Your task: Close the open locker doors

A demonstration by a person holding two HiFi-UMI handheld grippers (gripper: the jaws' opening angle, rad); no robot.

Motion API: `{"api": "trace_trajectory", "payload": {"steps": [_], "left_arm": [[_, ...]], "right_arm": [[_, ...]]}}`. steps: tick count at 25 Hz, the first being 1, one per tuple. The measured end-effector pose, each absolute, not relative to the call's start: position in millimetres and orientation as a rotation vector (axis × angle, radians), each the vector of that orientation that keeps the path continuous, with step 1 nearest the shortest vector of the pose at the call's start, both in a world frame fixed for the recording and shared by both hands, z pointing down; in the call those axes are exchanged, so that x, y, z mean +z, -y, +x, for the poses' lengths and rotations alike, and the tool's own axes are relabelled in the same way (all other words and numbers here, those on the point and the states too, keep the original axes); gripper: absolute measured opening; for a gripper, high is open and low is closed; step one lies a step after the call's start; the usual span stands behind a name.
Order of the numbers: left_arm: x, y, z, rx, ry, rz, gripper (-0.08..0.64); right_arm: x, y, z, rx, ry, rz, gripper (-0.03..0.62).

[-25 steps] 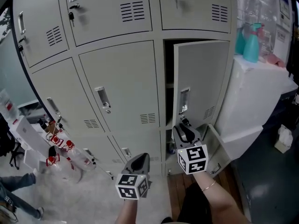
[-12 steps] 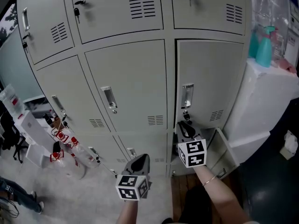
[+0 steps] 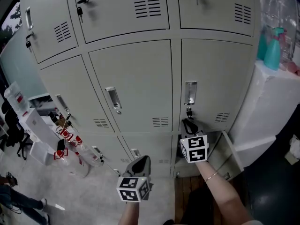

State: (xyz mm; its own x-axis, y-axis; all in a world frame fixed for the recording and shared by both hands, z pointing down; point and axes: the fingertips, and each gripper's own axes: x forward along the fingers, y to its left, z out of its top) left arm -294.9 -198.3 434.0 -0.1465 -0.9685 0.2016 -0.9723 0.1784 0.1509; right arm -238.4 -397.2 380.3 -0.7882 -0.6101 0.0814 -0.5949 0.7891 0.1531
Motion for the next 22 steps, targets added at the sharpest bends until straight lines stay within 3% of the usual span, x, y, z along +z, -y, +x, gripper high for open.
{"api": "trace_trajectory", "payload": {"steps": [13,22], "left_arm": [[429.4,195.2,-284.3,0.016,2.2,1.887,0.02],[434.6,203.8,-246.3,0.035,2.078,2.009,0.02]], "right_arm": [[382.8,376.8,-224.1,-0.134,2.866,0.92,-0.005],[402.1,316.8,-152.9,-0.012,2.897,0.913,0.003]]}}
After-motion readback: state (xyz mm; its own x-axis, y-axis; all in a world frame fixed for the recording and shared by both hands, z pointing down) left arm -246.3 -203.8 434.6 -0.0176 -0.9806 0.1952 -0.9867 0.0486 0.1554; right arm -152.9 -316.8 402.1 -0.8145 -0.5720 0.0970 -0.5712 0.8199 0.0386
